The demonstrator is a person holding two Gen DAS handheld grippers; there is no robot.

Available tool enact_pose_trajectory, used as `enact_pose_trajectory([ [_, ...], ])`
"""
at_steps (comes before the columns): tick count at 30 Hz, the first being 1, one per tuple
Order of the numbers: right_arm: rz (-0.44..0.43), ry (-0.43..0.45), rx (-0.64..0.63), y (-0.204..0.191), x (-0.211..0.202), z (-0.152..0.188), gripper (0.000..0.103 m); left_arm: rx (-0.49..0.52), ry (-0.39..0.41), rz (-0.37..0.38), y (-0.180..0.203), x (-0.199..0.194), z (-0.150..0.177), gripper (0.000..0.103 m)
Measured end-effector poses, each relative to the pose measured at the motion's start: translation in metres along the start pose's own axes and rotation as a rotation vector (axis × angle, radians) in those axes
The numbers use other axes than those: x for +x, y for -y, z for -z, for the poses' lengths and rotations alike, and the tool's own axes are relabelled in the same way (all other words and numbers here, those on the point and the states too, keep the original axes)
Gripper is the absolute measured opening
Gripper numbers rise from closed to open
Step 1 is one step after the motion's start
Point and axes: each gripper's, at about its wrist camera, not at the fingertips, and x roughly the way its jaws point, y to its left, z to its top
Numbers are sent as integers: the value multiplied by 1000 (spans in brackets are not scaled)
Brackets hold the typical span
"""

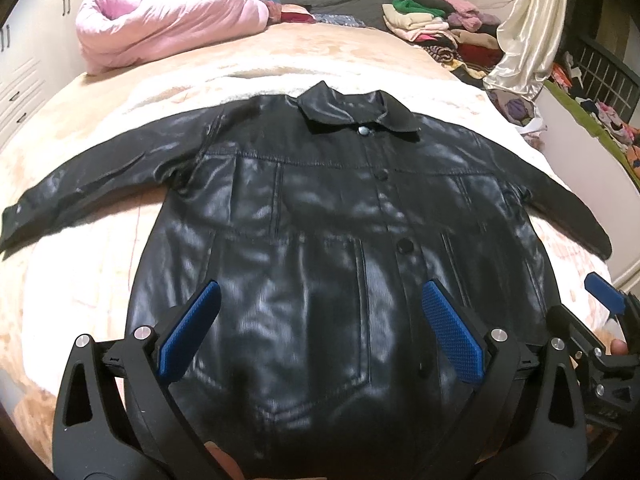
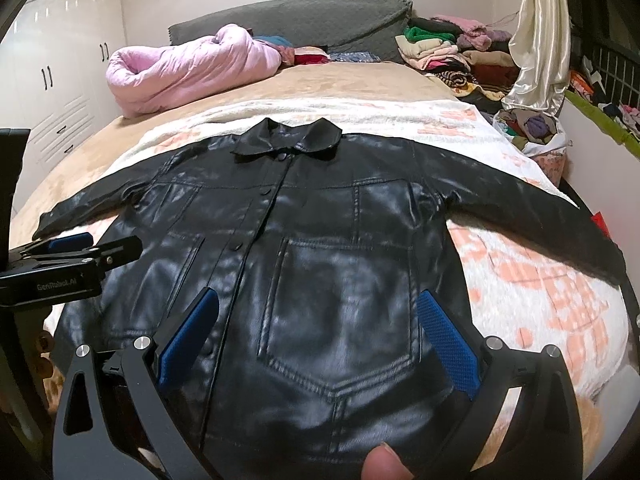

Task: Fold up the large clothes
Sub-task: 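Grasp the sleeve cuff with the right gripper and lift it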

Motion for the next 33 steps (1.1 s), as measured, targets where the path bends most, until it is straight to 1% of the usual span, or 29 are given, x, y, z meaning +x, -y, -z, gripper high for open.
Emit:
enact_pose_trajectory([
  [5,5,-6,2,8,14,-19,99,-13,-8,3,0,14,-19,94],
  [8,12,1,17,15,22,-33,99,-3,-20,-13,4,26,-31,94],
  [12,26,25,57,27,31,-57,99,12,-24,-32,11,37,-46,94],
  [15,48,38,76,39,40,-74,99,12,-27,-25,15,43,-59,94],
  [19,66,34,136,58,57,-94,99,17,-30,-17,22,53,-73,94],
  [24,112,26,185,81,78,-108,99,26,-42,-22,34,68,-91,94],
  [28,139,19,272,113,97,-112,99,26,-59,-25,44,82,-100,94],
  [29,158,15,289,122,102,-111,99,23,-68,-14,47,86,-101,94],
  [33,233,18,351,155,110,-105,99,31,-82,-9,58,97,-105,94],
])
